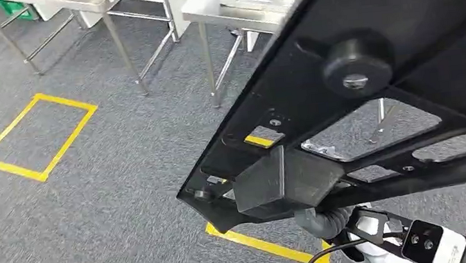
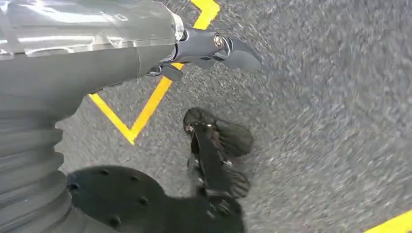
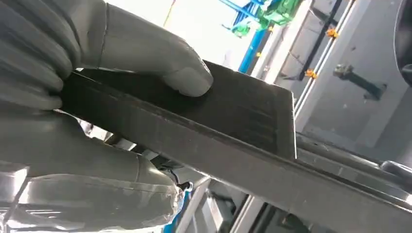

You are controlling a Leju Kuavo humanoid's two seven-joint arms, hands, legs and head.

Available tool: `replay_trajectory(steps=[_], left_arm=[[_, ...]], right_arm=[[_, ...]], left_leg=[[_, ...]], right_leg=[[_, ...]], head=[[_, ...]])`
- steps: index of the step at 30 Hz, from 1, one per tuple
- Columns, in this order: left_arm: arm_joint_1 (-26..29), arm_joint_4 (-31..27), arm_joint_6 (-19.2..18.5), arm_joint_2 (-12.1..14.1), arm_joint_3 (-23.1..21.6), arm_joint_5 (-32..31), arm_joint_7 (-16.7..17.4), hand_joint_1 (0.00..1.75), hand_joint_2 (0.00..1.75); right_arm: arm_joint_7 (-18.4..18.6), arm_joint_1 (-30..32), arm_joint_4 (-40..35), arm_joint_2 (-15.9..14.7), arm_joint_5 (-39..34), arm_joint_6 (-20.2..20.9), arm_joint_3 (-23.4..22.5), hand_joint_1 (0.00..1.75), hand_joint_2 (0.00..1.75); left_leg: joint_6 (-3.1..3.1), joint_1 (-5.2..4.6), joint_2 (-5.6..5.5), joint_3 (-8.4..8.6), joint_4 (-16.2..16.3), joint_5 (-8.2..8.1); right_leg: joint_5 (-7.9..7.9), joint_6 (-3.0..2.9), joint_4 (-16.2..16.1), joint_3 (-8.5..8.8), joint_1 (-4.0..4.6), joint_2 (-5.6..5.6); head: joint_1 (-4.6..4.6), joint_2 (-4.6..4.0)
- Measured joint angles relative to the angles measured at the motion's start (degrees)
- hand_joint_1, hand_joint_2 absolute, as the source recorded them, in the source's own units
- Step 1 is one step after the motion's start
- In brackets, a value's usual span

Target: Take the parts from the cabinet and place them on the table.

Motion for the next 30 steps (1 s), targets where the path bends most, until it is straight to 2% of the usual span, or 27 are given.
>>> replay_trajectory(steps=[1,2,3,4,5,6,9,10,11,12,13,14,15,16,17,18,20,21,22,25,26,27,28,30], left_arm=[[0.2,0.0,-0.1,0.0,0.0,0.0,0.0,0.0,1.75],[0.2,0.0,-0.1,0.0,0.0,0.0,0.0,0.0,1.75],[0.2,0.0,-0.1,0.0,0.0,0.0,0.0,0.0,1.75],[0.2,0.0,-0.1,0.0,0.0,0.0,0.0,0.0,1.75],[0.2,0.0,-0.2,0.0,0.0,0.0,0.0,0.0,1.75],[0.2,0.0,-0.2,0.0,0.0,0.0,0.0,0.0,1.75],[0.1,0.0,-0.5,0.0,0.0,-0.2,0.2,0.0,1.75],[0.0,0.0,-0.5,0.0,0.0,-0.1,0.2,0.0,1.75],[-0.1,0.0,-0.7,-0.2,0.0,0.0,0.2,0.0,1.75],[-0.2,0.0,-0.9,-0.2,0.0,0.0,0.2,0.0,1.75],[-0.1,0.0,-1.2,-0.1,0.0,0.0,0.2,0.0,1.75],[0.0,0.0,-1.3,-0.1,0.0,0.0,0.3,0.0,1.75],[0.1,0.0,-1.5,-0.1,0.0,0.0,0.3,0.0,1.75],[0.2,0.0,-1.7,0.0,0.0,0.0,0.3,0.0,1.75],[0.3,0.0,-1.8,0.0,0.0,0.0,0.3,0.0,1.75],[0.3,0.0,-1.9,0.0,0.0,0.0,0.3,0.0,1.75],[0.2,0.0,-2.1,0.0,0.0,-0.1,0.3,0.0,1.75],[0.2,0.0,-2.3,-0.1,0.0,-0.1,0.2,0.0,1.75],[0.2,0.0,-2.3,-0.1,0.0,-0.1,0.2,0.0,1.75],[0.2,0.0,-2.5,-0.1,0.0,-0.2,0.1,0.0,1.75],[0.2,0.0,-2.5,0.0,0.0,-0.2,0.0,0.0,1.75],[0.2,0.0,-2.5,0.0,0.0,-0.2,-0.1,0.0,1.75],[0.2,0.0,-2.5,0.0,0.0,-0.2,-0.1,0.0,1.75],[0.3,0.0,-2.5,0.0,0.0,-0.4,-0.2,0.0,1.75]], right_arm=[[0.0,0.1,0.0,0.0,0.1,0.0,0.0,1.71,1.75],[0.0,0.2,0.0,0.0,0.1,0.0,0.0,1.71,1.75],[0.0,0.2,0.0,0.0,0.1,0.0,0.0,1.71,1.75],[0.0,0.2,0.0,0.0,0.1,0.0,0.1,1.71,1.75],[0.0,0.2,0.0,0.0,0.1,0.0,0.1,1.71,1.75],[0.1,0.2,0.0,0.2,0.1,0.0,0.1,1.71,1.75],[0.2,0.1,-0.3,0.5,0.2,-0.1,0.2,1.71,1.75],[0.3,0.1,-0.4,0.5,0.4,-0.1,0.2,1.71,1.75],[0.3,0.2,-0.5,0.5,0.7,-0.2,0.3,1.71,1.75],[0.3,0.1,-0.7,0.5,1.0,-0.2,0.3,1.71,1.75],[0.3,0.0,-0.7,0.5,1.3,-0.2,0.4,1.71,1.75],[0.3,0.1,-0.8,0.6,1.6,-0.3,0.5,1.71,1.75],[0.3,0.2,-0.8,0.6,1.9,-0.3,0.5,1.71,1.75],[0.3,0.4,-0.8,0.6,2.2,-0.3,0.6,1.71,1.75],[0.2,0.6,-0.8,0.6,2.5,-0.3,0.7,1.71,1.75],[0.2,0.6,-0.8,0.6,2.7,-0.3,0.8,1.71,1.75],[0.2,0.6,-0.9,0.8,3.1,-0.4,0.9,1.71,1.75],[0.2,0.6,-1.0,0.8,3.3,-0.5,1.0,1.71,1.75],[0.2,0.6,-1.2,1.0,3.6,-0.5,1.0,1.71,1.75],[0.2,0.9,-1.5,1.1,4.1,-1.0,1.0,1.71,1.75],[0.2,1.1,-1.6,1.2,4.2,-1.2,1.0,1.71,1.75],[0.2,1.1,-1.7,1.4,4.3,-1.2,1.0,1.71,1.75],[0.2,1.1,-1.7,1.7,4.4,-1.3,1.0,1.71,1.75],[0.2,1.5,-1.7,2.0,4.7,-1.3,1.0,1.71,1.75]], left_leg=[[-0.06,0.0,-0.02,-1.48,2.7,-0.48],[-0.05,0.01,-0.03,-1.57,2.2,0.75],[0.02,0.06,-0.1,-0.2,-1.3,3.55],[0.15,0.11,-0.41,2.19,-6.6,6.73],[0.3,0.28,-1.65,4.73,-12.3,9.5],[0.69,0.34,-4.65,6.14,-15.6,9.54],[1.65,0.03,-3.55,6.18,-16.0,9.37],[2.1,0.16,-3.01,6.21,-16.3,9.64],[2.75,0.54,-2.49,6.28,-16.8,10.09],[3.06,0.46,-2.18,6.23,-16.9,10.2],[3.24,0.36,-1.78,6.13,-16.8,10.22],[3.28,0.24,-1.37,6.09,-16.8,10.21],[3.35,0.15,-0.91,6.01,-16.8,10.18],[3.35,0.09,-0.59,5.97,-16.8,10.17],[3.34,0.07,-0.33,5.98,-16.8,10.16],[3.32,0.05,-0.17,6.0,-16.7,10.13],[3.08,0.0,-0.04,6.24,-16.7,9.98],[2.92,-0.09,-0.02,6.24,-16.7,9.9],[2.56,-0.49,-0.02,6.04,-16.3,9.7],[1.56,-0.28,0.25,6.21,-16.8,9.71],[1.18,-0.41,0.17,6.04,-16.5,9.31],[0.91,-0.19,-0.02,5.68,-15.1,8.47],[0.79,-0.16,-0.06,4.17,-11.8,6.49],[0.49,-0.03,-0.06,-0.73,-2.0,2.22]], right_leg=[[0.01,0.0,0.0,-0.03,0.01,0.7],[0.02,0.02,0.1,0.01,0.0,1.42],[0.0,0.1,0.2,0.09,-0.03,2.19],[-0.07,0.25,0.3,0.23,-0.06,2.87],[-0.19,0.45,0.5,0.31,-0.08,3.43],[-0.31,0.85,0.8,0.08,0.18,3.96],[0.22,2.05,0.7,-0.69,-0.21,5.48],[0.36,2.49,0.6,-0.77,-0.06,5.99],[0.01,2.6,0.9,-0.91,-0.16,5.01],[-1.39,2.75,2.5,-1.59,0.09,2.38],[-3.97,2.9,6.6,-3.47,-0.03,0.6],[-6.39,3.1,11.5,-5.72,-0.15,-0.18],[-8.05,3.27,15.9,-7.73,-0.25,-0.37],[-8.53,3.37,18.5,-8.96,-0.31,-0.47],[-7.76,3.41,18.4,-8.81,-0.35,-0.58],[-5.91,3.33,15.7,-7.44,-0.36,-0.6],[-0.99,2.72,5.2,-1.78,-0.25,-0.89],[-0.74,2.29,1.4,0.07,-0.05,-1.39],[-0.92,2.15,0.6,0.39,0.26,-1.39],[-0.99,1.47,0.8,0.1,0.46,-0.96],[-0.72,0.99,0.1,0.49,-0.28,-0.9],[-0.73,0.78,-0.2,0.79,-0.18,-0.9],[-0.84,0.35,-0.1,0.86,-0.2,-1.01],[-1.06,0.03,-0.1,0.96,-0.1,-0.94]], head=[[0.0,0.0],[0.0,0.0],[0.0,0.0],[0.0,0.0],[0.0,0.0],[0.02,0.0],[0.0,0.0],[0.0,0.0],[0.0,0.0],[0.07,0.0],[0.04,0.0],[0.02,0.0],[0.04,0.0],[0.02,0.0],[0.02,0.0],[0.04,0.0],[0.02,0.0],[0.04,0.0],[0.02,0.0],[0.02,0.0],[0.02,0.0],[0.02,0.0],[0.02,0.0],[0.02,0.0]])
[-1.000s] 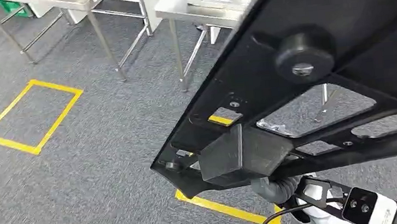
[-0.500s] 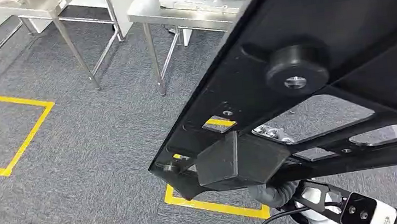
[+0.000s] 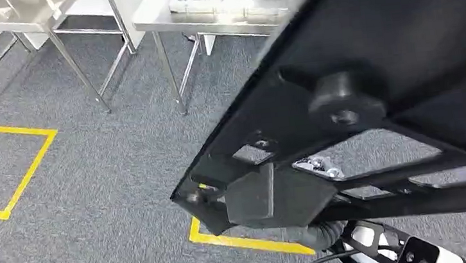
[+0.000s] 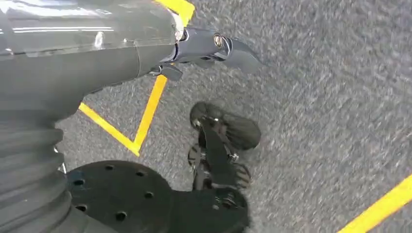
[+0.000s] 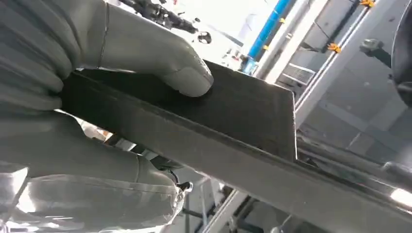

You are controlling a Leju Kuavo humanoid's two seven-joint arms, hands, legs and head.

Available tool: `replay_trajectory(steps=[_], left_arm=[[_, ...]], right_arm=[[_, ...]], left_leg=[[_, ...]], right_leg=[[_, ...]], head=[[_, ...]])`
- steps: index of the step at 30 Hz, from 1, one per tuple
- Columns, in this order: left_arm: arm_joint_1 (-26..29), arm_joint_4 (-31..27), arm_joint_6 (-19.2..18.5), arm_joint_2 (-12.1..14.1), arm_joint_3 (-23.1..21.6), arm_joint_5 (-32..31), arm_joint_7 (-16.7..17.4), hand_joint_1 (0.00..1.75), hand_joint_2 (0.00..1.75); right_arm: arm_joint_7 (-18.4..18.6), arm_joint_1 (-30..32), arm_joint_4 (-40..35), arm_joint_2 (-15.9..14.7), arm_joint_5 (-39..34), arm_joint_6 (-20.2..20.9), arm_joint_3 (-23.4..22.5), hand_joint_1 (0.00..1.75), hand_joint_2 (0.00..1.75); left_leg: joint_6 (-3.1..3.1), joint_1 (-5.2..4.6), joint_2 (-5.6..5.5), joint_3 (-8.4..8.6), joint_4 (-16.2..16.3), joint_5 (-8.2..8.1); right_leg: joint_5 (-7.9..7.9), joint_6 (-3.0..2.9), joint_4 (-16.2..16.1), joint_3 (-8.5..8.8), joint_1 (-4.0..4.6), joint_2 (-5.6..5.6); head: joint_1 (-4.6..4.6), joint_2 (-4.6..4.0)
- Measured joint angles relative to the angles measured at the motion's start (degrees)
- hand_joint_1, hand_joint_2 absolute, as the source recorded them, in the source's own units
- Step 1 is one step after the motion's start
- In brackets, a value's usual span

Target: Take the parts from the cabinet and place them on the table.

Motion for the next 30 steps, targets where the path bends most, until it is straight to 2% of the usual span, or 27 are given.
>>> replay_trajectory(steps=[1,2,3,5,6,7,10,12,13,15,16,17,18,19,20,21,22,23,24,25,26,27,28,29,30], left_arm=[[0.1,0.0,0.0,0.0,0.0,-0.1,0.0,0.0,1.75],[0.2,0.0,0.0,0.0,0.0,-0.2,-0.2,0.0,1.75],[0.2,0.0,0.0,0.0,0.0,-0.2,-0.2,0.0,1.75],[0.2,0.0,0.0,0.1,0.0,-0.2,-0.5,0.0,1.75],[0.2,0.0,0.0,0.1,0.0,-0.2,-0.5,0.0,1.75],[0.2,0.0,0.0,0.1,0.0,-0.2,-0.6,0.0,1.75],[0.2,0.0,-0.1,0.1,0.0,-0.3,-0.7,0.0,1.75],[0.2,0.0,-0.2,0.0,-0.1,-0.3,-0.7,0.0,1.75],[0.2,0.0,-0.2,0.0,-0.1,-0.3,-0.7,0.0,1.75],[0.1,0.0,-0.2,0.1,-0.1,-0.3,-0.8,0.0,1.75],[0.1,0.0,-0.2,0.1,-0.1,-0.3,-0.8,0.0,1.75],[0.2,0.0,-0.2,0.1,-0.1,-0.3,-0.8,0.0,1.75],[0.3,0.0,-0.2,0.1,-0.1,-0.3,-0.8,0.0,1.75],[0.3,0.0,-0.2,0.1,-0.1,-0.3,-0.8,0.0,1.75],[0.3,0.0,-0.2,0.1,-0.1,-0.3,-0.8,0.0,1.75],[0.3,0.0,-0.2,0.1,-0.1,-0.3,-0.8,0.0,1.75],[0.3,0.0,-0.2,-0.2,-0.1,-0.3,-0.8,0.0,1.75],[0.1,0.0,-0.2,-0.2,-0.1,-0.3,-0.9,0.0,1.75],[0.0,0.0,-0.1,-0.1,-0.1,-0.3,-0.8,0.0,1.75],[0.1,0.0,-0.1,-0.1,-0.1,-0.3,-0.8,0.0,1.75],[0.1,0.0,-0.1,-0.1,-0.1,-0.3,-0.8,0.0,1.75],[0.1,0.0,0.0,0.0,-0.1,-0.3,-0.8,0.0,1.75],[0.0,0.0,0.0,0.0,-0.1,-0.3,-0.9,0.0,1.75],[0.0,0.0,0.0,0.0,-0.1,-0.3,-0.9,0.0,1.75],[0.1,0.0,0.0,0.0,-0.1,-0.3,-0.8,0.0,1.75]], right_arm=[[0.0,0.3,0.0,0.0,0.2,0.0,0.0,1.71,1.75],[0.0,0.6,0.0,0.1,0.4,0.1,0.0,1.71,1.75],[0.0,0.7,0.0,0.2,0.5,0.1,0.0,1.71,1.75],[0.0,0.8,0.0,0.4,0.6,0.1,0.0,1.71,1.75],[0.0,0.8,-0.1,0.5,0.7,0.1,0.0,1.71,1.75],[0.0,0.9,-0.2,0.6,0.9,0.1,0.0,1.71,1.75],[0.0,1.0,-0.5,0.8,1.3,0.2,0.0,1.71,1.75],[0.0,1.0,-0.9,1.0,1.5,0.2,-0.1,1.71,1.75],[0.0,0.9,-1.2,1.0,1.5,0.2,-0.1,1.71,1.75],[0.0,1.1,-1.3,1.0,1.6,0.2,-0.1,1.71,1.75],[0.0,1.2,-1.3,1.0,1.6,0.2,-0.1,1.71,1.75],[0.0,1.3,-1.3,1.0,1.6,0.3,-0.1,1.71,1.75],[0.0,1.5,-1.3,1.0,1.6,0.4,-0.2,1.71,1.75],[0.0,1.5,-1.4,1.0,1.6,0.6,-0.2,1.71,1.75],[0.0,1.5,-1.5,1.0,1.6,1.1,-0.3,1.71,1.75],[0.0,1.5,-1.6,1.0,1.6,1.2,-0.4,1.71,1.75],[0.1,1.5,-1.6,1.0,1.6,1.2,-0.5,1.71,1.75],[0.1,1.5,-1.6,1.0,1.6,1.2,-0.7,1.71,1.75],[0.1,1.6,-1.7,1.1,1.7,1.2,-0.8,1.71,1.75],[0.1,1.8,-1.7,1.1,1.7,1.2,-0.9,1.71,1.75],[0.0,1.8,-1.8,1.2,1.7,1.2,-0.9,1.71,1.75],[0.0,1.9,-1.8,1.3,1.7,1.2,-1.0,1.71,1.75],[0.0,1.9,-1.8,1.4,1.7,1.2,-1.0,1.71,1.75],[0.0,1.9,-1.8,1.6,1.7,1.2,-1.0,1.71,1.75],[0.0,2.0,-1.8,1.6,1.7,1.2,-1.0,1.71,1.75]], left_leg=[[-0.14,0.03,0.0,-1.97,3.5,-0.8],[-0.23,0.07,0.01,-2.53,4.0,-0.03],[-0.2,0.12,0.01,-1.68,1.7,1.97],[0.08,0.13,0.0,2.94,-8.3,7.74],[0.37,0.14,-0.04,4.79,-12.7,9.27],[0.7,-0.19,-0.14,5.61,-14.0,8.18],[1.89,-0.21,-0.23,5.4,-14.0,7.93],[2.68,0.08,-0.22,6.41,-14.5,8.02],[2.93,0.09,-0.19,6.61,-14.5,7.87],[3.27,-0.07,-0.18,6.78,-14.5,7.38],[3.35,-0.15,-0.19,6.93,-14.5,6.95],[3.32,-0.2,-0.2,7.3,-14.5,6.59],[3.26,-0.23,-0.24,7.88,-14.5,6.22],[3.15,-0.27,-0.25,8.67,-14.5,5.8],[3.03,-0.34,-0.26,9.63,-14.5,5.28],[2.93,-0.34,-0.26,10.23,-14.6,4.78],[2.6,-0.36,-0.21,10.67,-14.7,4.53],[2.12,-0.28,-0.27,10.38,-14.9,4.3],[1.75,-0.24,-0.06,10.57,-15.6,4.2],[1.37,-0.38,-0.04,11.09,-14.5,4.92],[1.11,-0.47,0.01,11.66,-14.6,4.88],[0.99,-0.34,-0.03,11.03,-12.8,4.44],[0.8,-0.27,-0.13,9.65,-9.7,3.97],[0.65,-0.2,-0.16,7.06,-5.4,2.66],[0.21,-0.1,-0.17,4.31,-1.3,0.87]], right_leg=[[-0.09,-0.05,0.1,0.04,0.01,0.12],[-0.22,0.03,0.1,0.2,0.01,0.28],[-0.38,0.17,0.1,0.48,-0.01,0.47],[-0.93,0.58,0.2,1.33,-0.08,0.77],[-1.27,0.82,0.3,1.61,-0.08,0.78],[-1.57,1.28,0.6,1.49,0.39,0.92],[-1.23,2.16,0.8,1.54,0.36,0.92],[-2.08,2.63,2.3,1.21,0.13,0.72],[-3.56,2.81,5.2,-0.43,0.16,0.59],[-7.39,3.17,14.4,-5.97,-0.01,0.51],[-8.26,3.17,18.0,-8.48,-0.01,0.47],[-7.72,3.2,19.3,-9.91,-0.01,0.42],[-5.87,3.12,17.8,-9.83,0.0,0.4],[-3.08,2.8,14.2,-8.47,0.03,0.38],[0.66,2.22,8.5,-6.11,0.2,0.36],[3.64,1.54,3.6,-4.19,0.55,0.2],[1.97,1.34,3.3,-3.89,0.98,-0.18],[0.86,1.05,1.2,-3.71,1.31,-0.18],[1.61,0.69,1.2,-3.48,1.36,-0.06],[1.38,0.34,0.8,-3.13,1.34,0.05],[1.27,-0.1,0.6,-2.29,0.97,0.29],[1.06,-0.18,0.0,-1.29,0.68,0.31],[0.66,-0.49,-0.1,-0.52,0.63,0.19],[0.23,-0.63,-0.1,-0.03,0.58,0.16],[-0.27,-0.62,-0.1,0.44,0.59,0.17]], head=[[0.0,0.0],[0.0,0.0],[0.0,0.0],[0.0,0.0],[0.0,0.0],[0.0,0.0],[0.0,0.0],[0.0,0.0],[0.02,0.0],[0.0,0.0],[0.02,0.0],[0.0,0.0],[0.0,0.0],[0.0,0.0],[0.0,0.0],[0.02,0.0],[-0.07,0.0],[0.02,0.0],[0.0,0.0],[-0.02,0.0],[0.0,0.0],[0.0,0.0],[-0.02,0.0],[0.0,0.0],[-0.02,0.0]])
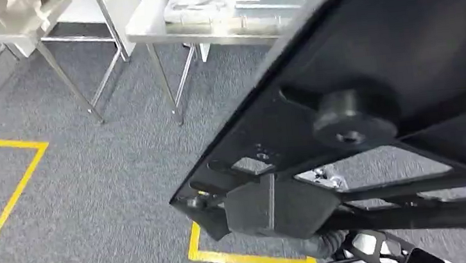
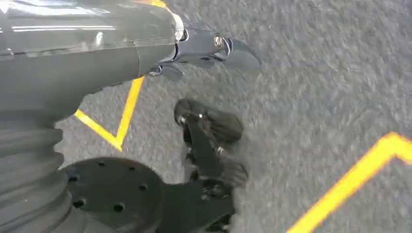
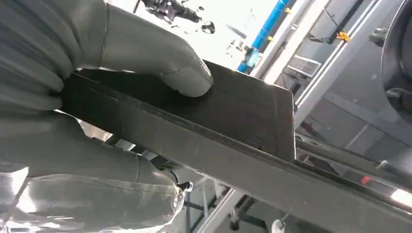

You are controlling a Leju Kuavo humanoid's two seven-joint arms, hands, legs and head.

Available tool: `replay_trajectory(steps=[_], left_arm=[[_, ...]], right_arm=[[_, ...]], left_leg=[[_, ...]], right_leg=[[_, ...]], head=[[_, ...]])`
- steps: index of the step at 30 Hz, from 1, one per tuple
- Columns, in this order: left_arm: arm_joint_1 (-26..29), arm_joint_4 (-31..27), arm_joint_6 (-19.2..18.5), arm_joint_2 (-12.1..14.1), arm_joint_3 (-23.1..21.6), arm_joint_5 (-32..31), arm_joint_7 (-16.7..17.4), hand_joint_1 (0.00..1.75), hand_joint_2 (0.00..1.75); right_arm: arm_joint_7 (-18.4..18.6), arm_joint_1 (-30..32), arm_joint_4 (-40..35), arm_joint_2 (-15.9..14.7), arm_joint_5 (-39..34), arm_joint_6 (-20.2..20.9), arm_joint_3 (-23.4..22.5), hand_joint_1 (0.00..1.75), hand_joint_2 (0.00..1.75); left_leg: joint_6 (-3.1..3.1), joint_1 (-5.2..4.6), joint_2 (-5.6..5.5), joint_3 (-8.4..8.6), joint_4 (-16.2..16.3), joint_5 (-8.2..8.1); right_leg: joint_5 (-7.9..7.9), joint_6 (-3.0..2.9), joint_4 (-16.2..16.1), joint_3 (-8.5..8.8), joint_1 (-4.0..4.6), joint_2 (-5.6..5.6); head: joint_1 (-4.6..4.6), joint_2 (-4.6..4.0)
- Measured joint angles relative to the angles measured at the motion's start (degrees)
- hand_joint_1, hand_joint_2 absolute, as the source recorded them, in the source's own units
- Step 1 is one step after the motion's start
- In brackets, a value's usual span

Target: Take the parts from the cabinet and place them on the table.

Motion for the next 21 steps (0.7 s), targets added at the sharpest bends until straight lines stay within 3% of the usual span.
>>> replay_trajectory(steps=[2,3,4,5,7,8,12,13,14,16,17,18,19,21], left_arm=[[0.3,0.0,0.1,0.0,0.0,0.0,0.0,0.0,1.75],[0.4,0.0,0.2,0.0,0.0,0.0,0.0,0.0,1.75],[0.4,0.0,0.2,0.1,0.0,0.0,0.0,0.0,1.75],[0.4,0.0,0.2,0.1,0.0,0.0,0.0,0.0,1.75],[0.7,0.0,0.3,0.3,0.0,0.0,0.0,0.0,1.75],[0.6,0.0,0.3,0.3,0.0,0.0,0.0,0.0,1.75],[0.5,0.0,0.3,0.3,0.0,0.0,0.1,0.0,1.75],[0.4,0.0,0.3,0.3,0.0,0.0,0.0,0.0,1.75],[0.4,0.0,0.3,0.3,0.0,0.0,0.0,0.0,1.75],[0.3,0.0,0.6,0.3,0.0,0.0,-0.1,0.0,1.75],[0.3,0.0,0.8,0.3,0.0,0.1,-0.1,0.0,1.75],[0.4,0.0,0.9,0.3,0.0,0.1,-0.1,0.0,1.75],[0.4,0.0,0.9,0.3,0.0,0.1,-0.1,0.0,1.75],[0.3,0.0,0.9,0.2,0.0,0.2,-0.2,0.0,1.75]], right_arm=[[0.0,0.2,0.0,0.0,0.0,0.1,0.0,1.71,1.75],[0.0,0.3,0.0,0.0,0.0,0.2,0.0,1.71,1.75],[0.0,0.4,0.0,0.0,0.0,0.4,0.0,1.71,1.75],[0.0,0.4,0.0,0.0,0.1,0.5,0.0,1.71,1.75],[0.0,0.3,0.0,0.3,0.2,0.8,0.0,1.71,1.75],[0.1,0.5,0.0,0.4,0.5,0.7,0.0,1.71,1.75],[0.1,0.4,-0.6,1.1,1.6,-0.4,0.1,1.71,1.75],[0.1,0.4,-0.7,1.1,1.7,-0.6,0.2,1.71,1.75],[0.0,0.4,-0.7,1.1,1.7,-0.7,0.2,1.71,1.75],[-0.1,0.7,-0.7,1.1,1.8,-1.2,0.2,1.71,1.75],[-0.1,0.8,-0.7,1.1,1.8,-1.3,0.2,1.71,1.75],[-0.2,0.9,-0.7,1.1,1.8,-1.4,0.2,1.71,1.75],[-0.2,0.9,-0.7,1.1,1.8,-1.4,0.2,1.71,1.75],[-0.2,0.9,-0.6,1.1,1.7,-1.6,0.2,1.71,1.75]], left_leg=[[-0.63,0.09,0.01,-4.53,4.8,-3.27],[-0.63,0.11,0.01,-5.28,4.0,-3.18],[-0.74,0.12,0.01,-5.08,1.1,-1.74],[-0.55,0.12,0.01,-4.24,-3.2,1.35],[0.55,0.02,0.05,-3.55,-11.3,11.66],[0.98,-0.43,0.15,-3.65,-11.2,9.53],[2.57,0.02,-0.26,-1.51,-12.1,9.48],[2.88,-0.01,-0.24,-0.94,-12.2,9.21],[3.16,0.02,-0.25,-0.58,-12.3,8.88],[3.19,0.02,-0.32,0.11,-12.4,8.02],[3.15,0.02,-0.35,0.65,-12.4,7.55],[3.09,0.02,-0.37,1.3,-12.4,7.05],[3.01,0.02,-0.41,2.07,-12.4,6.54],[2.72,0.02,-0.34,3.82,-12.4,5.37]], right_leg=[[-1.06,0.01,0.0,1.28,-0.01,0.2],[-1.64,0.11,0.0,2.07,-0.04,0.34],[-2.37,0.22,0.0,3.09,-0.08,0.43],[-3.14,0.37,0.0,4.21,-0.08,0.45],[-4.58,0.74,0.0,5.51,-0.02,0.4],[-5.0,1.15,0.1,5.8,0.17,0.69],[-5.54,2.51,1.1,6.73,0.17,0.52],[-5.5,2.65,3.9,5.51,0.05,0.41],[-6.38,2.87,8.1,2.83,-0.06,0.31],[-10.56,3.44,16.2,-3.24,-0.36,0.27],[-11.84,3.59,18.2,-5.39,-0.44,0.23],[-11.43,3.6,17.8,-6.34,-0.5,0.2],[-9.48,3.59,15.5,-6.17,-0.57,0.19],[-1.92,3.0,6.1,-3.5,-0.54,-0.12]], head=[[0.0,0.0],[0.0,0.0],[0.0,0.0],[0.0,0.0],[0.02,0.0],[0.0,0.0],[0.02,0.0],[0.02,0.0],[0.02,0.0],[0.02,0.0],[0.02,0.0],[0.02,0.0],[0.02,0.0],[0.02,-0.02]])
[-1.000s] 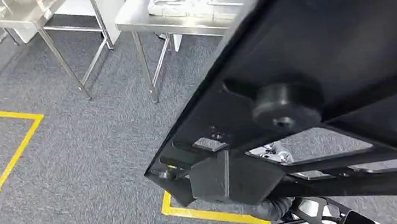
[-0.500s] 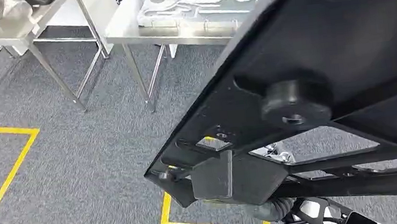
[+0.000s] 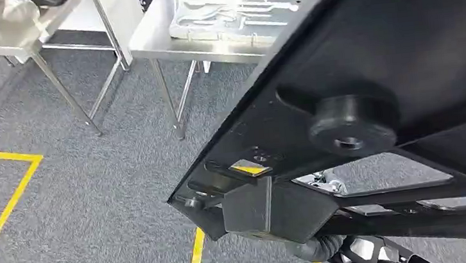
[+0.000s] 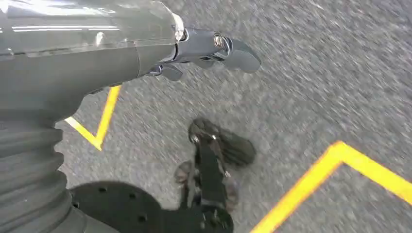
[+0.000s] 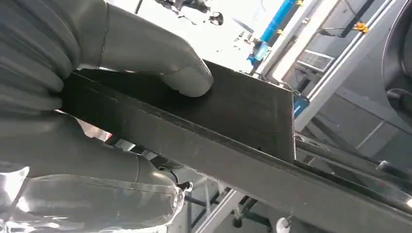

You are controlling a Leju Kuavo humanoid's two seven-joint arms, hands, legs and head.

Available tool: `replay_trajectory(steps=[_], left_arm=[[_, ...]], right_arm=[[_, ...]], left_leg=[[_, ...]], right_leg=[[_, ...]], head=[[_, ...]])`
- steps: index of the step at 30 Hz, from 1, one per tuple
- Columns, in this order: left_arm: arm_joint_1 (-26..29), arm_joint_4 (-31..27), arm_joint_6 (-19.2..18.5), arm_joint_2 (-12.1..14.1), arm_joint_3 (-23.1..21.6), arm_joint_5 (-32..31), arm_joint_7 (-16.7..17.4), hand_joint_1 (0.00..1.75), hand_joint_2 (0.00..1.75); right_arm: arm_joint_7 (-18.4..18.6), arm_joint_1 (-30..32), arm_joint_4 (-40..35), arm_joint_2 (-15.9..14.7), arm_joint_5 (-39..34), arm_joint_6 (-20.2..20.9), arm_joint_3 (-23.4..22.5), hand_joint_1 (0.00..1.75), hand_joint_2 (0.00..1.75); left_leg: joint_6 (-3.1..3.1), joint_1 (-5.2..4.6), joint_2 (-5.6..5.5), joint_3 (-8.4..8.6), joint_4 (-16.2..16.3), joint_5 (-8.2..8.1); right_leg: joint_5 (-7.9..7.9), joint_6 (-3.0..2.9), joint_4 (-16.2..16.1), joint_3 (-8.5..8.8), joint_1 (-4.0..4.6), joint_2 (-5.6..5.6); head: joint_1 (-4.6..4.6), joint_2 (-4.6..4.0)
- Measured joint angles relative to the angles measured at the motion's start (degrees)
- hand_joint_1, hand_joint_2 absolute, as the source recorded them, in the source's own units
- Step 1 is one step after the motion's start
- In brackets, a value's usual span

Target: Take the parts from the cabinet and place them on the table.

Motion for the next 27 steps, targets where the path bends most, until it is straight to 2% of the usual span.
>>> replay_trajectory(steps=[1,2,3,4,5,6,7,9,10,11,12,13,14,16,17,18,19,20,21,22,23,24,26,27], left_arm=[[0.1,0.0,0.0,0.0,0.0,0.0,0.0,0.0,1.75],[0.0,0.0,0.0,-0.1,0.0,0.0,-0.1,0.0,1.75],[-0.1,0.0,0.0,-0.1,0.0,0.0,-0.1,0.0,1.75],[-0.1,0.0,0.0,-0.1,0.0,0.0,-0.2,0.0,1.75],[0.0,0.0,0.0,-0.1,0.0,0.0,-0.2,0.0,1.75],[0.0,0.0,0.0,-0.1,0.0,-0.1,-0.2,0.0,1.75],[-0.1,0.0,0.0,0.0,0.0,-0.1,-0.2,0.0,1.75],[-0.3,0.0,-0.1,0.0,0.0,-0.2,-0.2,0.0,1.75],[-0.3,0.0,-0.1,0.0,0.0,-0.2,-0.2,0.0,1.75],[-0.1,0.0,-0.1,0.0,0.0,-0.2,-0.2,0.0,1.75],[0.0,0.0,-0.1,0.0,0.0,-0.2,-0.2,0.0,1.75],[0.1,0.0,-0.1,0.0,0.0,-0.2,-0.2,0.0,1.75],[0.1,0.0,-0.1,0.0,0.0,-0.2,-0.2,0.0,1.75],[0.1,0.0,-0.1,0.0,0.0,-0.2,-0.2,0.0,1.75],[0.2,0.0,-0.1,0.1,0.0,-0.2,-0.1,0.0,1.75],[0.0,0.0,-0.1,0.1,0.0,-0.2,-0.1,0.0,1.75],[0.1,0.0,-0.1,0.2,0.0,-0.2,-0.1,0.0,1.75],[0.2,0.0,-0.1,0.2,0.0,-0.2,-0.1,0.0,1.75],[0.2,0.0,-0.2,0.2,0.0,-0.2,-0.1,0.0,1.75],[0.1,0.0,-0.3,0.2,0.0,-0.2,-0.1,0.0,1.75],[-0.1,0.0,-0.3,0.2,0.0,-0.2,0.0,0.0,1.75],[-0.1,0.0,-0.3,0.2,0.0,-0.2,0.0,0.0,1.75],[-0.2,0.0,-0.3,0.2,0.0,-0.4,0.0,0.0,1.75],[-0.1,0.0,-0.2,0.2,0.0,-0.5,0.1,0.0,1.75]], right_arm=[[0.0,0.0,0.0,0.0,-0.2,-0.1,0.0,1.71,1.75],[-0.1,0.0,0.1,0.0,-0.4,-0.2,0.0,1.71,1.75],[-0.1,0.0,0.2,0.0,-0.5,-0.4,0.1,1.71,1.75],[-0.1,0.0,0.2,0.0,-0.6,-0.5,0.2,1.71,1.75],[-0.2,0.0,0.2,0.0,-0.8,-0.7,0.2,1.71,1.75],[-0.2,0.1,0.1,0.0,-0.9,-0.7,0.3,1.71,1.75],[-0.2,0.0,0.1,0.0,-0.9,-0.7,0.4,1.71,1.75],[-0.2,0.0,0.1,0.0,-1.0,-0.9,0.6,1.71,1.75],[-0.2,0.1,0.2,0.0,-1.0,-0.9,0.7,1.71,1.75],[-0.2,0.2,0.2,0.0,-1.0,-0.9,0.8,1.71,1.75],[-0.2,0.3,0.2,0.0,-0.9,-0.9,0.9,1.71,1.75],[-0.2,0.4,0.2,0.0,-0.9,-0.9,0.9,1.71,1.75],[-0.2,0.4,0.2,0.0,-0.9,-1.0,1.0,1.71,1.75],[-0.2,0.4,0.2,0.0,-0.9,-1.2,1.1,1.71,1.75],[-0.3,0.4,0.2,0.0,-0.9,-1.4,1.1,1.71,1.75],[-0.3,0.4,0.1,0.0,-0.7,-1.7,1.1,1.71,1.75],[-0.3,0.5,0.1,0.0,-0.6,-1.8,1.1,1.71,1.75],[-0.3,0.5,0.1,-0.1,-0.5,-1.9,1.1,1.71,1.75],[-0.4,0.5,-0.1,-0.1,-0.4,-2.1,1.1,1.71,1.75],[-0.4,0.5,-0.3,-0.1,-0.3,-2.3,1.1,1.71,1.75],[-0.4,0.2,-0.6,-0.2,-0.3,-2.5,1.1,1.71,1.75],[-0.4,0.1,-0.7,-0.2,-0.3,-2.7,1.1,1.71,1.75],[-0.4,0.2,-0.7,-0.6,-0.6,-3.0,1.1,1.71,1.75],[-0.4,0.1,-0.7,-0.9,-0.8,-3.2,1.1,1.71,1.75]], left_leg=[[-0.22,-0.01,-0.03,0.35,-0.2,-0.48],[-0.66,-0.16,-0.11,0.72,-0.1,-0.84],[-1.09,-0.13,0.01,1.01,-0.5,-1.12],[-1.47,-0.15,0.17,1.65,-0.2,-0.73],[-1.95,-0.26,0.25,1.76,-0.1,-0.38],[-2.26,-0.23,0.39,1.83,0.2,-0.94],[-2.33,-0.01,0.31,1.48,1.8,-1.54],[-2.58,0.09,0.28,-2.95,9.4,-4.35],[-2.7,0.1,0.28,-5.82,13.7,-6.67],[-2.83,0.1,0.28,-8.18,16.9,-8.29],[-2.89,0.1,0.28,-9.36,17.7,-8.06],[-2.88,0.09,0.27,-9.2,15.5,-6.1],[-2.84,0.08,0.22,-7.86,11.2,-3.08],[-1.99,-0.02,-0.46,-4.31,1.1,3.6],[-1.83,-0.56,-0.58,-4.5,1.1,1.67],[-1.36,-0.66,-0.6,-4.4,1.0,0.19],[-0.89,-0.8,-0.55,-3.97,0.6,1.57],[-0.26,-0.61,-0.47,-3.86,0.3,2.28],[-0.01,-0.36,-0.55,-2.68,0.0,2.34],[0.22,-0.27,-0.32,-2.1,-0.4,2.26],[0.49,-0.25,-0.31,-1.73,-0.5,2.12],[0.7,-0.26,-0.27,-1.59,-0.5,1.88],[0.71,-0.27,-0.26,-1.27,-0.5,1.23],[0.62,-0.26,-0.27,-0.94,-0.5,0.9]], right_leg=[[3.52,-0.48,-3.8,0.98,0.23,-0.96],[1.15,-0.57,-3.8,0.65,0.64,-1.14],[1.34,-0.9,-4.0,0.79,0.74,-1.0],[2.26,-1.38,-4.7,0.94,0.67,-0.71],[2.46,-1.78,-4.8,1.25,0.57,-0.47],[2.76,-2.03,-5.0,2.24,0.22,-0.11],[2.52,-2.33,-5.2,2.84,0.18,-0.17],[2.1,-2.74,-5.2,3.16,0.22,0.02],[1.75,-2.86,-5.2,3.27,0.28,0.19],[1.48,-2.91,-5.2,3.45,0.35,0.49],[1.24,-2.84,-5.2,3.73,0.37,0.85],[0.88,-2.74,-5.2,4.21,0.39,1.19],[0.54,-2.63,-5.2,4.79,0.41,1.45],[-0.28,-2.35,-5.2,5.82,0.42,1.73],[-0.54,-2.02,-5.2,6.16,0.59,1.89],[-0.79,-1.55,-5.3,5.95,0.42,2.15],[-0.96,-1.2,-5.4,6.11,0.37,2.23],[-0.34,-0.77,-4.3,6.35,0.46,2.22],[-0.62,-0.4,-4.0,6.6,0.59,2.22],[-1.0,-0.21,-2.7,6.3,0.4,1.51],[-2.13,0.1,-0.1,4.82,0.43,0.88],[-3.81,0.27,3.6,2.38,0.27,0.69],[-7.41,0.98,11.4,-3.27,-0.04,0.62],[-7.45,1.25,12.6,-4.9,-0.19,0.57]], head=[[0.02,0.0],[-0.02,0.02],[0.07,0.02],[0.11,0.02],[0.09,0.02],[0.04,0.02],[0.07,0.02],[0.04,0.02],[0.04,0.02],[0.04,0.02],[0.04,0.02],[0.04,0.02],[0.04,0.02],[0.04,0.02],[0.04,0.02],[0.04,0.02],[0.04,0.02],[0.04,0.02],[0.04,0.02],[0.07,0.02],[0.07,0.02],[0.07,0.02],[0.07,0.02],[0.04,0.02]])
